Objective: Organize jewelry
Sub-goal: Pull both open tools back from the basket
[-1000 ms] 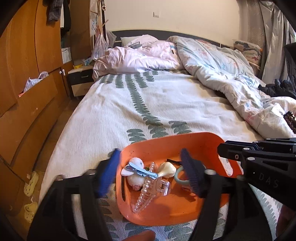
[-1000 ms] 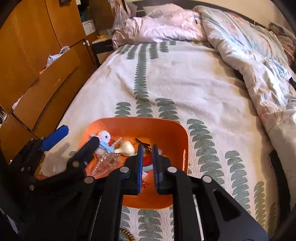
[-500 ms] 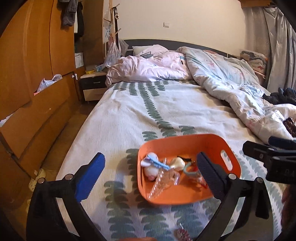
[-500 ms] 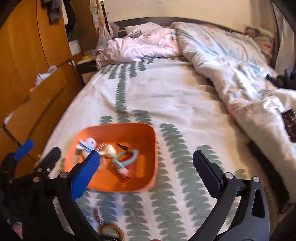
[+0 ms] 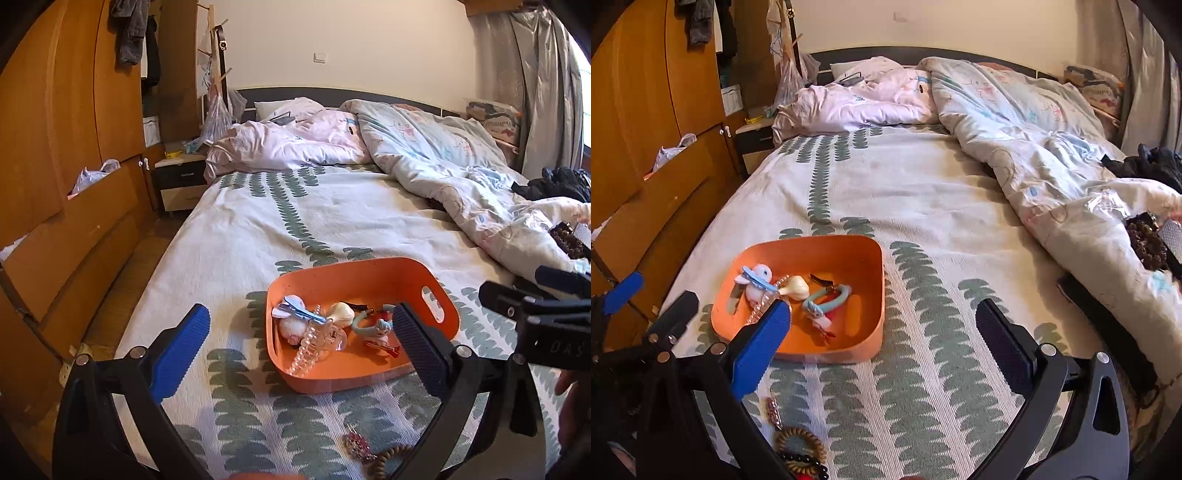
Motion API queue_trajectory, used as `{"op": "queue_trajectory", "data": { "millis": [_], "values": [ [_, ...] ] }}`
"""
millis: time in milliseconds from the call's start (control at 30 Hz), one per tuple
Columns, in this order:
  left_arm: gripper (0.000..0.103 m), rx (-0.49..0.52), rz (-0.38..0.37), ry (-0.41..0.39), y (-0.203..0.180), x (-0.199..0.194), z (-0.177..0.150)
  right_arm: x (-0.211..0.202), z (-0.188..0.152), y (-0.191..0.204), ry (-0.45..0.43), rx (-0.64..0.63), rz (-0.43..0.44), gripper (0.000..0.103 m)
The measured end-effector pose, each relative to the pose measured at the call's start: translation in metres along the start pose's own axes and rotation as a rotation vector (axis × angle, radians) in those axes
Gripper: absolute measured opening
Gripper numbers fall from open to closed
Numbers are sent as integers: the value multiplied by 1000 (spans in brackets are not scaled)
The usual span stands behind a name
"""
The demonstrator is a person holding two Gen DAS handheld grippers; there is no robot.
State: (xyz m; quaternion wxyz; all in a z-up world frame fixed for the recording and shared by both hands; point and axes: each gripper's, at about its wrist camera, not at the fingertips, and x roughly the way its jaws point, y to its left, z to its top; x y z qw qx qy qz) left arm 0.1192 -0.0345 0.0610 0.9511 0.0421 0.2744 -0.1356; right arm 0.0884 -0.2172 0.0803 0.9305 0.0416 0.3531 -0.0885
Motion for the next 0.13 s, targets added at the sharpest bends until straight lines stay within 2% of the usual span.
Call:
{"op": "queue_trajectory", "data": {
  "millis": [133],
  "values": [
    [98,7,18,-22,0,-11,-5,-5,-10,2,-2,-9,-6,100]
  ]
}}
